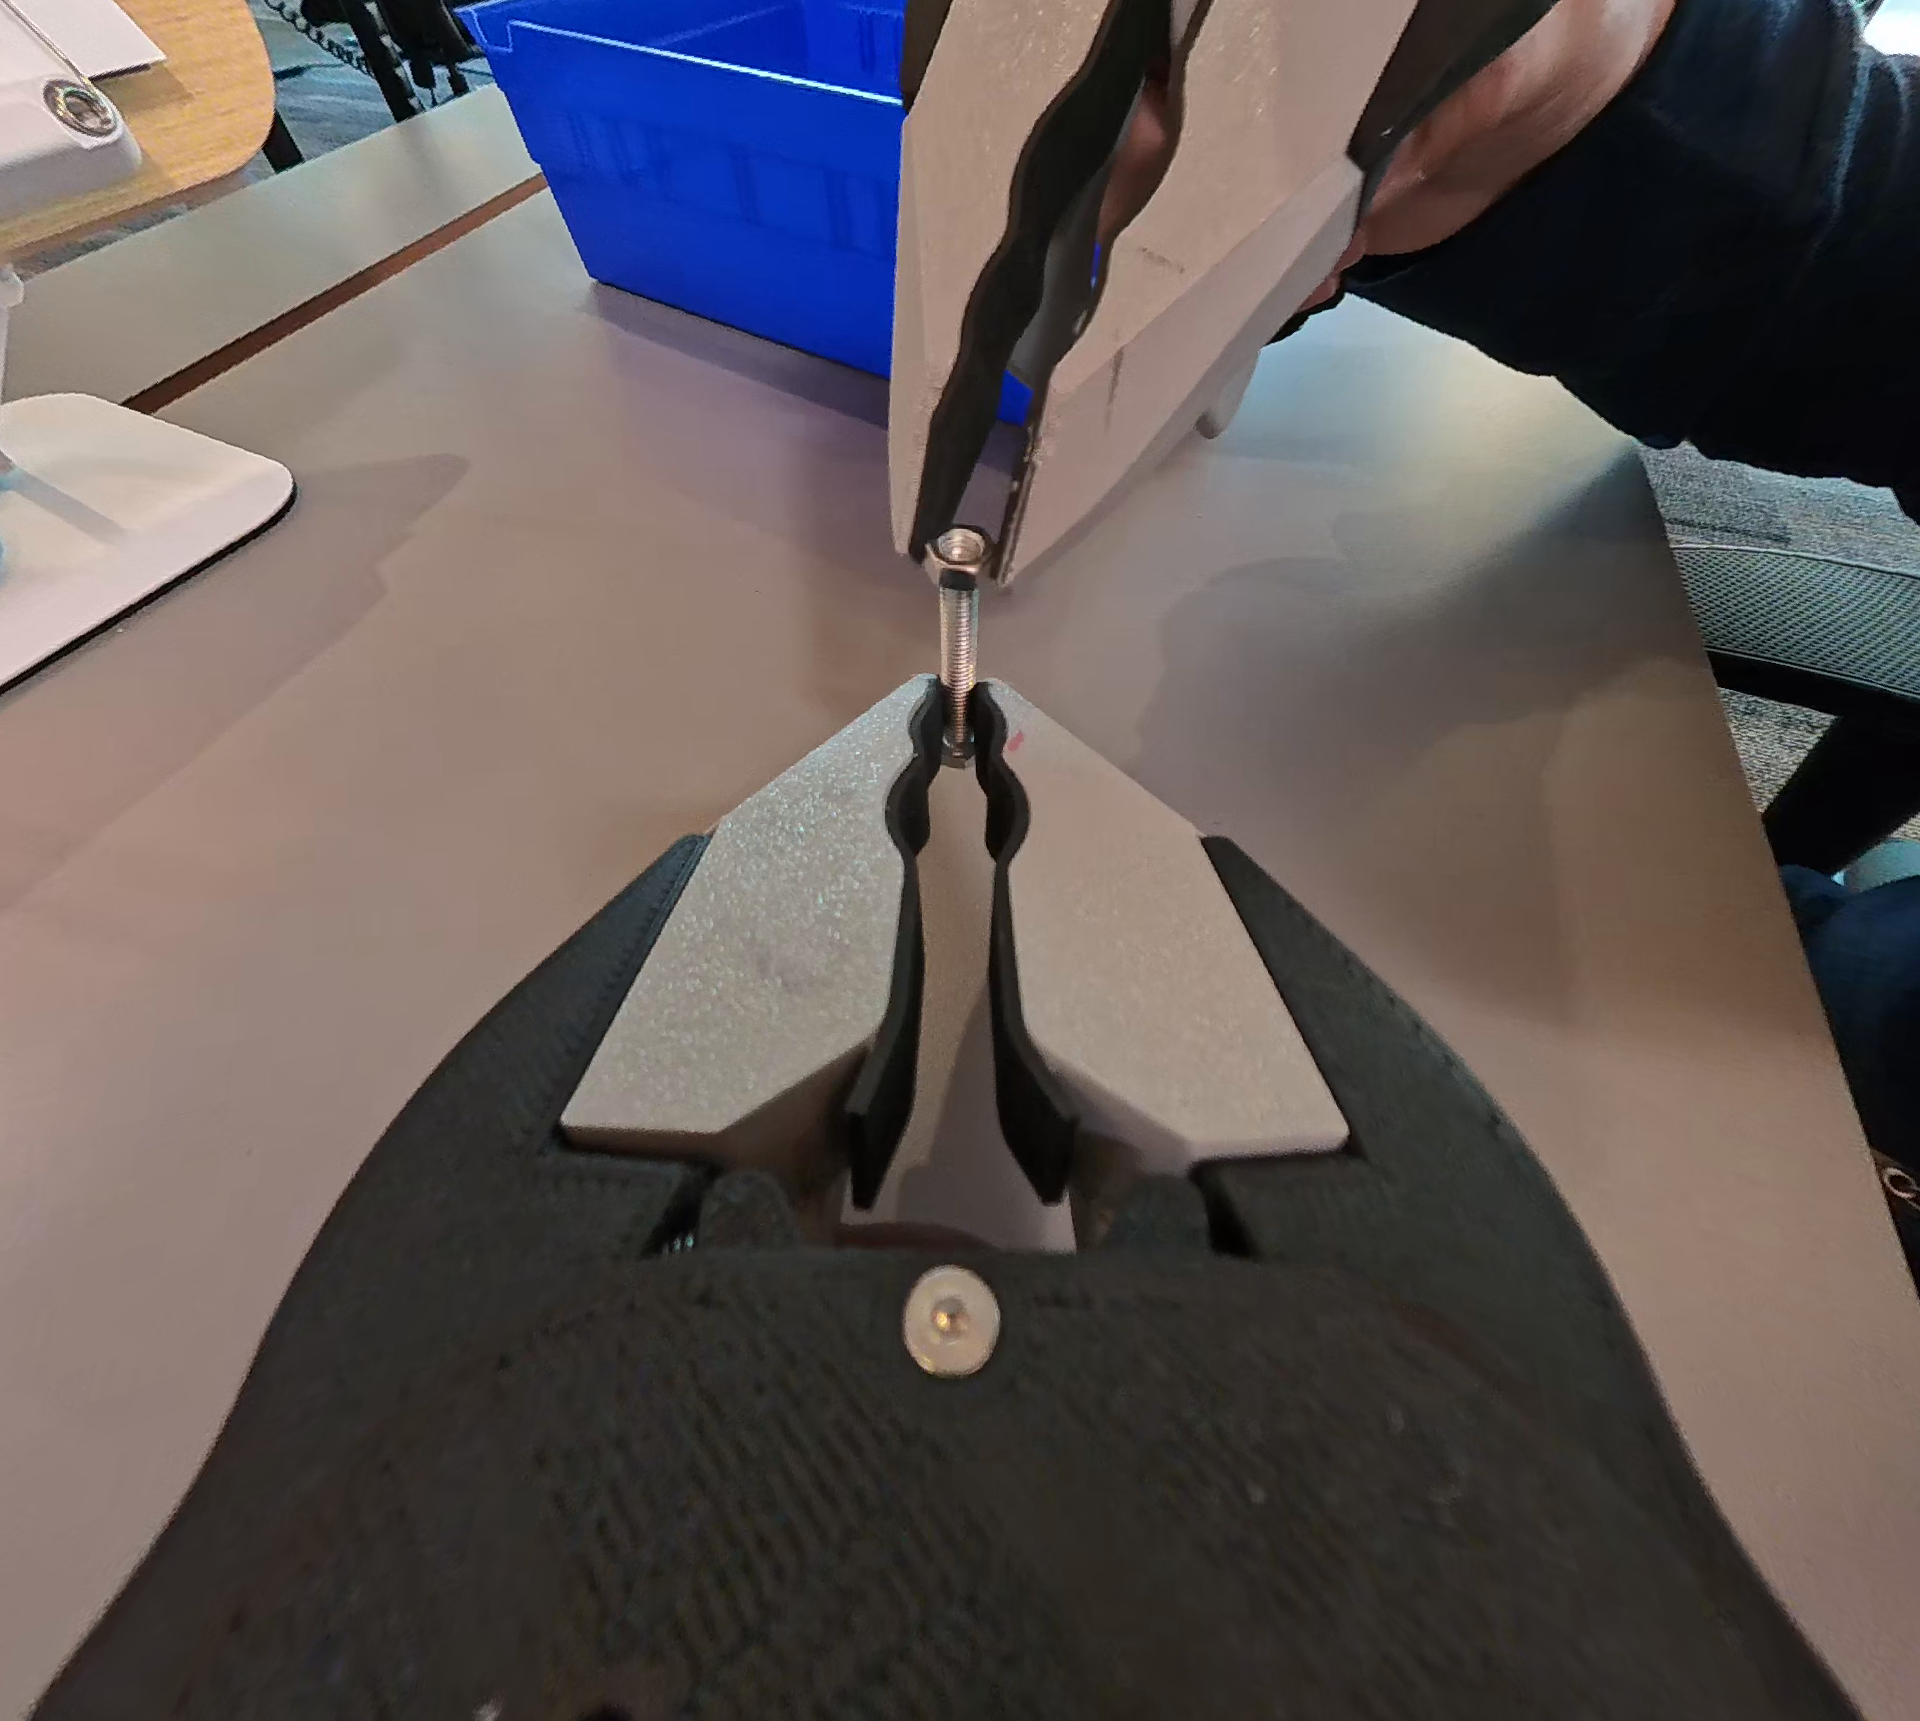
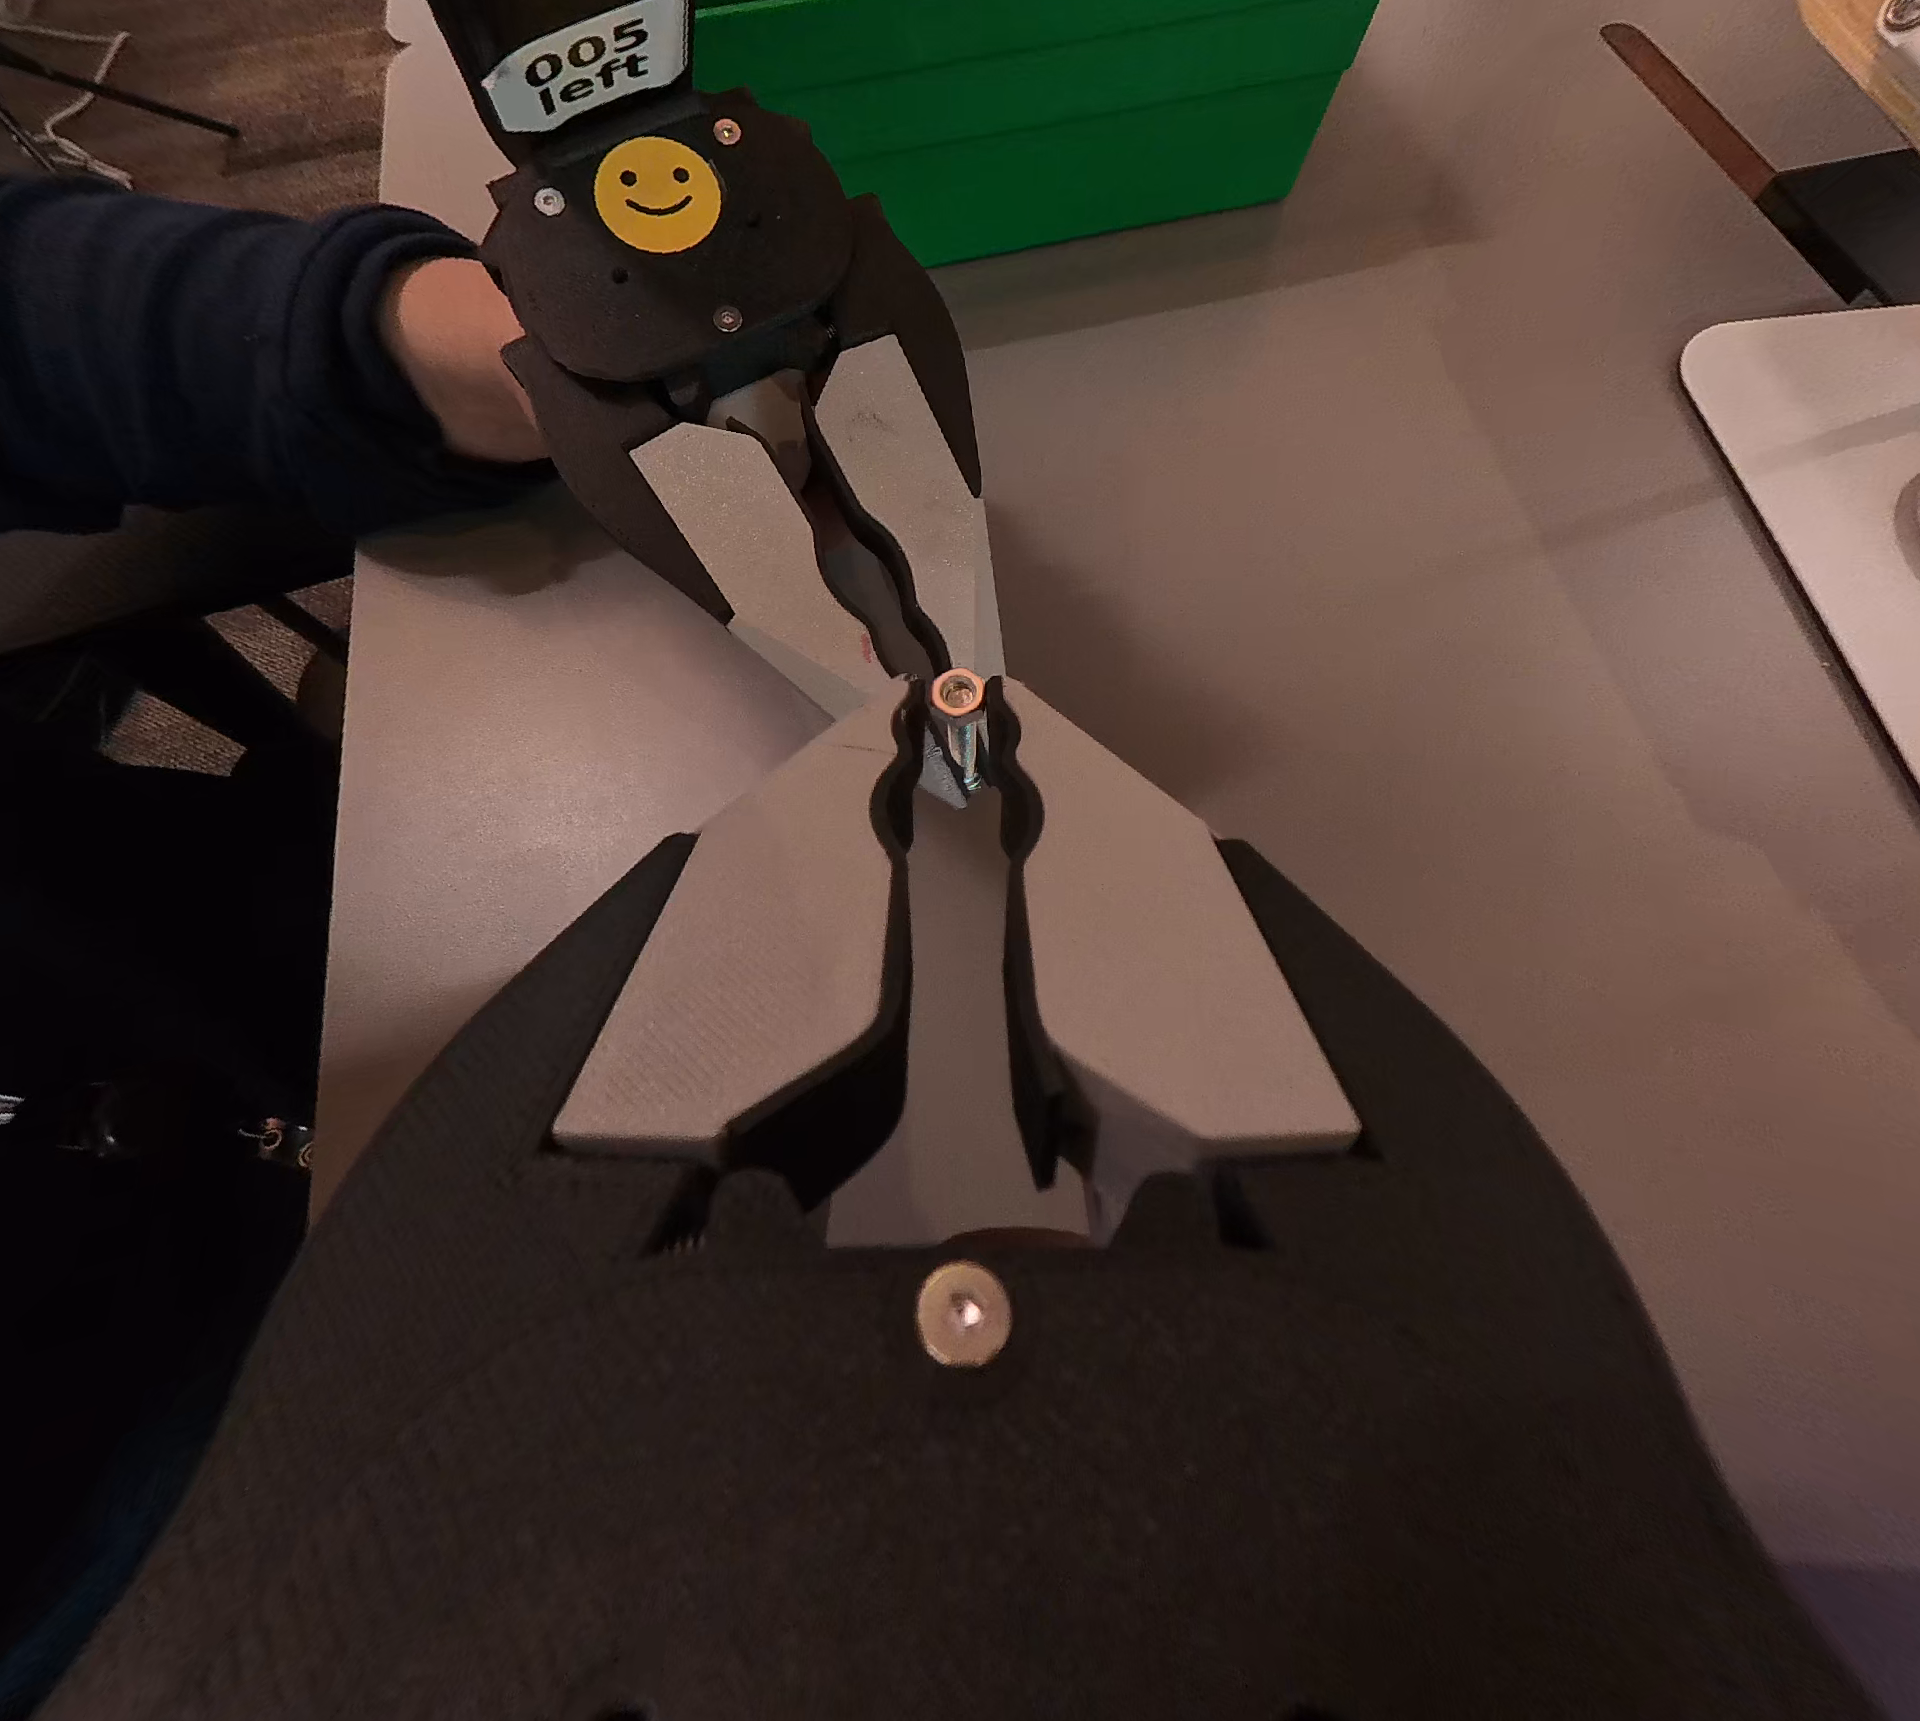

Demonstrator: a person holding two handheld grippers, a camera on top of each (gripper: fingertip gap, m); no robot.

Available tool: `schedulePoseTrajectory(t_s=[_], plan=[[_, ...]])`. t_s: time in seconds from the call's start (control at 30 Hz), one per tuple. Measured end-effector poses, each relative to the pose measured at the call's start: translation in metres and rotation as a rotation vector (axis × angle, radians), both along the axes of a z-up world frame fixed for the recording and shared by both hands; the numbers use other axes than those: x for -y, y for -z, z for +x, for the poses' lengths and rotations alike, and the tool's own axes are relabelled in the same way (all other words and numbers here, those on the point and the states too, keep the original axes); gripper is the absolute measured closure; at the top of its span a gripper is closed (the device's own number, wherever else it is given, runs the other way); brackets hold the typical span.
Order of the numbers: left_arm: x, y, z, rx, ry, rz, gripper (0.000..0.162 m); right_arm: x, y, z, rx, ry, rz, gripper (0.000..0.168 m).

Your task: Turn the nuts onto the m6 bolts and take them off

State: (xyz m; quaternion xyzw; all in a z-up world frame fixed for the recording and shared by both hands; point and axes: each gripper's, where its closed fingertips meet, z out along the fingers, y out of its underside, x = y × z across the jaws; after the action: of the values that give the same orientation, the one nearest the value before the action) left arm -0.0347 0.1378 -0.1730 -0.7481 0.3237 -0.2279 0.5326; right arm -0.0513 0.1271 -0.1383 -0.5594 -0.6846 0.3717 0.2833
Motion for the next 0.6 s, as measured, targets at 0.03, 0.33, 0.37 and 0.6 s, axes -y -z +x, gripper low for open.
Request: schedulePoseTrajectory(t_s=[0.03,0.33,0.37,0.6], plan=[[0.0,0.0,0.0,0.002,-0.001,0.0,0.158,0.0,-0.001,0.0,-0.003,0.0,-0.002,0.159],[0.0,0.0,-0.001,0.007,-0.002,-0.002,0.158,-0.003,-0.006,0.006,-0.091,0.013,-0.079,0.149],[0.0,-0.001,-0.001,0.01,-0.001,-0.003,0.158,-0.003,-0.007,0.007,-0.111,0.013,-0.087,0.148],[0.0,-0.001,0.0,0.03,0.007,-0.02,0.158,-0.001,-0.011,0.011,-0.241,-0.004,-0.165,0.145]])
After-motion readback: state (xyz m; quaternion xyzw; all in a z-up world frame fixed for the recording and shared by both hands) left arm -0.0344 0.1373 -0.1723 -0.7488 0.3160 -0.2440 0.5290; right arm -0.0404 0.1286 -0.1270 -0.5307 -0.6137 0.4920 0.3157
